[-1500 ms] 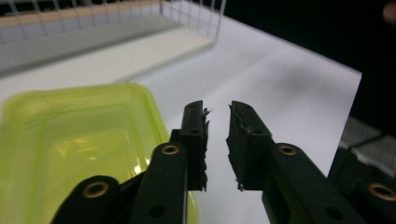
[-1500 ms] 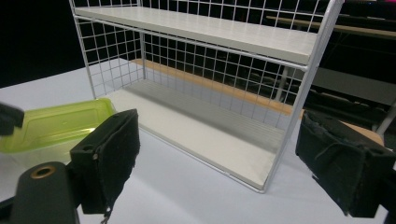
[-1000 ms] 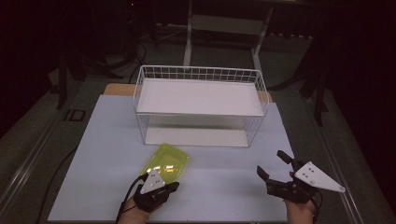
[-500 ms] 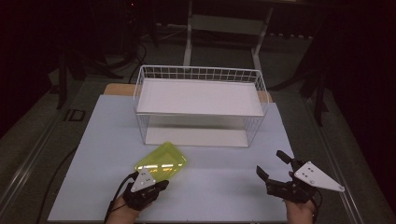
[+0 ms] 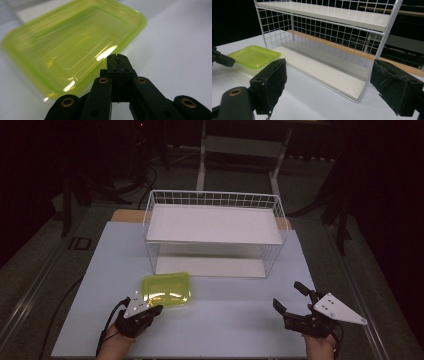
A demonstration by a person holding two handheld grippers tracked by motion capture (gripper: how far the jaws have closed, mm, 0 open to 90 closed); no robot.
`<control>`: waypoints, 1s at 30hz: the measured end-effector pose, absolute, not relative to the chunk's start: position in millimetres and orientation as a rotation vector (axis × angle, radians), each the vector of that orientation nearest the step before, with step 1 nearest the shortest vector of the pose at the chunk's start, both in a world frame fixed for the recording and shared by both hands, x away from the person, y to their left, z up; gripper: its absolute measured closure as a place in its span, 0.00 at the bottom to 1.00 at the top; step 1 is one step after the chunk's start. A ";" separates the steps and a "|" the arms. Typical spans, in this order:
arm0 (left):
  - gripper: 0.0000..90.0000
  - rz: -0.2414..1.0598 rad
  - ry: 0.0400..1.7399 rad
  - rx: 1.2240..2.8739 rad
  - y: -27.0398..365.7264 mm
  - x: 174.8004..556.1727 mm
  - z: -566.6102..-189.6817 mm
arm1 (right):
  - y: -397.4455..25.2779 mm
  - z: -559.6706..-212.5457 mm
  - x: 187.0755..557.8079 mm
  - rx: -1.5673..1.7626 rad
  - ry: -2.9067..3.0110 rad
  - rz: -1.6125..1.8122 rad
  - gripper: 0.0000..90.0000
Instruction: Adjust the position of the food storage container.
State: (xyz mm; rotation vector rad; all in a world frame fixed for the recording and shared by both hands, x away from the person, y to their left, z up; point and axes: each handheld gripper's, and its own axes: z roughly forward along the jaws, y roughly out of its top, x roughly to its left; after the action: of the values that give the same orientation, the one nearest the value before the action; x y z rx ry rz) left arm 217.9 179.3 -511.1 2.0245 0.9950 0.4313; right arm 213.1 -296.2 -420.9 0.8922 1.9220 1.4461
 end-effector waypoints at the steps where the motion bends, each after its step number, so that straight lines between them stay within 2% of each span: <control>1: 1.00 0.431 0.995 2.024 179.3 217.9 -511.1 | -296.2 -420.9 213.1 0.892 1.922 1.446 0.15; 2: 1.00 0.463 1.017 2.030 183.6 218.8 -510.0 | -296.1 -421.0 213.2 0.890 1.924 1.446 0.15; 7: 1.00 0.462 0.995 1.975 195.4 218.3 -505.3 | -295.5 -420.6 212.6 0.885 1.926 1.454 0.15; 14: 1.00 0.668 1.030 1.929 236.7 241.6 -497.8 | -294.5 -420.1 211.9 0.878 1.927 1.456 0.15; 16: 1.00 0.690 1.037 1.922 245.9 249.6 -501.3 | -294.7 -420.1 211.8 0.876 1.927 1.457 0.15; 22: 1.00 0.667 1.033 1.953 250.0 265.9 -519.3 | -294.1 -421.3 212.9 0.875 1.939 1.455 0.15; 30: 1.00 0.664 0.982 1.976 239.2 271.3 -521.3 | -293.7 -422.3 213.7 0.881 1.945 1.456 0.15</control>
State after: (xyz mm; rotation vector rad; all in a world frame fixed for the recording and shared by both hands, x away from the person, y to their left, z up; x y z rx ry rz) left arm 271.3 239.2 -521.3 1.9765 0.9817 0.6642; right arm 213.7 -293.7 -422.3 0.8812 1.9453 1.4556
